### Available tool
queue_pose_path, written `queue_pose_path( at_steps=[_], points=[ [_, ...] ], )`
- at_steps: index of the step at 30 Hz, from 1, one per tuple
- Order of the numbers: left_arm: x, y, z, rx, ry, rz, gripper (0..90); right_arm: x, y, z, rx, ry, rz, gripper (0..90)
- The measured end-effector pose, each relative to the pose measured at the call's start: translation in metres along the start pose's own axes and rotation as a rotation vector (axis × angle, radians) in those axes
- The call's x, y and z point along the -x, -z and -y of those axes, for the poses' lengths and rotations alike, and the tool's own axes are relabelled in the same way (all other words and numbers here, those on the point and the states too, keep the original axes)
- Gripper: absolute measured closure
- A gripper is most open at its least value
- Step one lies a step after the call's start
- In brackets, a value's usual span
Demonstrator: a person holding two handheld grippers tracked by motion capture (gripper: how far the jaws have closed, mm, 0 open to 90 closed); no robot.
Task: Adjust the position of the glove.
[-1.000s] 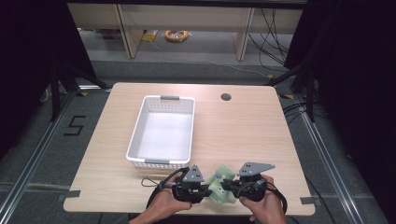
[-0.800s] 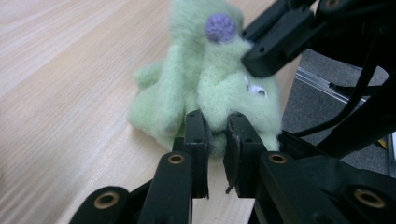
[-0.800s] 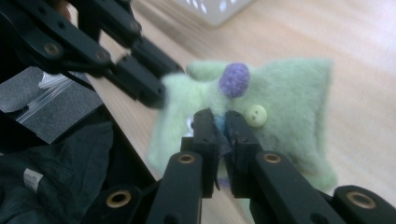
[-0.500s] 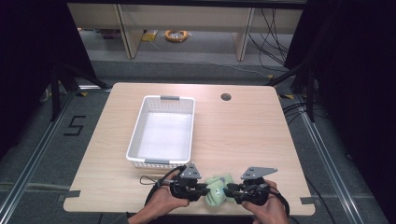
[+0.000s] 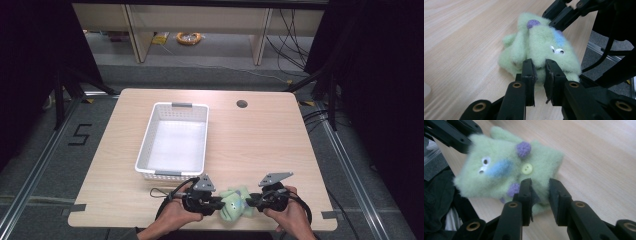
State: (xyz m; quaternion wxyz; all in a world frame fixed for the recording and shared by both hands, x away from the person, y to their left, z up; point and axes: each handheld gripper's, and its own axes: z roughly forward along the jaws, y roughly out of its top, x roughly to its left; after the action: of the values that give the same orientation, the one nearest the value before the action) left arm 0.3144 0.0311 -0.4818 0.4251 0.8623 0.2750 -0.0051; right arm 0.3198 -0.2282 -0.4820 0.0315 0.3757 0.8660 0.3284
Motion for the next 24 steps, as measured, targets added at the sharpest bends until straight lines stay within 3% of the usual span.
queue_pose_path(
  at_steps=[1,4,5,6,9,10,12,13,15,16,17,18,20,24],
  points=[
    [0.0,0.001,-0.001,0.002,-0.003,-0.001,78.8,0.001,-0.001,0.0,0.003,0.007,-0.005,82.9],
    [-0.002,0.004,-0.004,0.013,-0.026,-0.001,79.5,0.0,0.005,0.0,-0.009,0.025,-0.003,86.3],
    [-0.001,0.006,-0.005,0.019,-0.005,-0.001,79.9,-0.002,0.008,0.0,0.005,0.034,0.0,86.7],
    [-0.001,0.008,-0.007,0.021,-0.023,-0.008,80.1,-0.005,0.014,0.0,-0.01,0.036,0.002,86.9],
    [-0.001,0.012,-0.012,0.035,-0.031,-0.015,80.9,-0.014,0.025,0.002,0.018,0.045,-0.002,87.0],
    [-0.005,0.012,-0.015,0.047,-0.08,-0.015,81.3,-0.018,0.026,0.004,0.042,0.037,-0.01,87.1],
    [-0.006,0.011,-0.018,0.04,-0.026,-0.017,81.7,-0.023,0.029,0.008,0.067,0.029,-0.02,87.1],
    [-0.008,0.011,-0.02,0.043,-0.028,-0.048,82.0,-0.027,0.03,0.011,0.054,0.003,-0.034,87.0],
    [-0.013,0.007,-0.023,0.049,-0.01,-0.037,82.2,-0.029,0.03,0.014,0.072,-0.002,-0.047,87.0],
    [-0.015,0.005,-0.025,0.047,-0.005,-0.031,82.4,-0.035,0.029,0.017,0.079,-0.039,-0.059,87.1],
    [-0.016,0.003,-0.026,0.048,0.003,-0.04,82.4,-0.035,0.029,0.017,0.079,-0.039,-0.059,87.1],
    [-0.017,0.0,-0.028,0.048,0.0,-0.032,82.5,-0.034,0.028,0.018,0.077,-0.003,-0.053,87.0],
    [-0.019,-0.005,-0.029,0.044,0.001,-0.032,82.5,-0.037,0.024,0.02,0.08,-0.01,-0.074,87.0],
    [-0.021,-0.01,-0.024,0.037,0.024,-0.025,82.1,-0.037,0.015,0.024,0.067,-0.017,-0.046,86.6]
  ],
)
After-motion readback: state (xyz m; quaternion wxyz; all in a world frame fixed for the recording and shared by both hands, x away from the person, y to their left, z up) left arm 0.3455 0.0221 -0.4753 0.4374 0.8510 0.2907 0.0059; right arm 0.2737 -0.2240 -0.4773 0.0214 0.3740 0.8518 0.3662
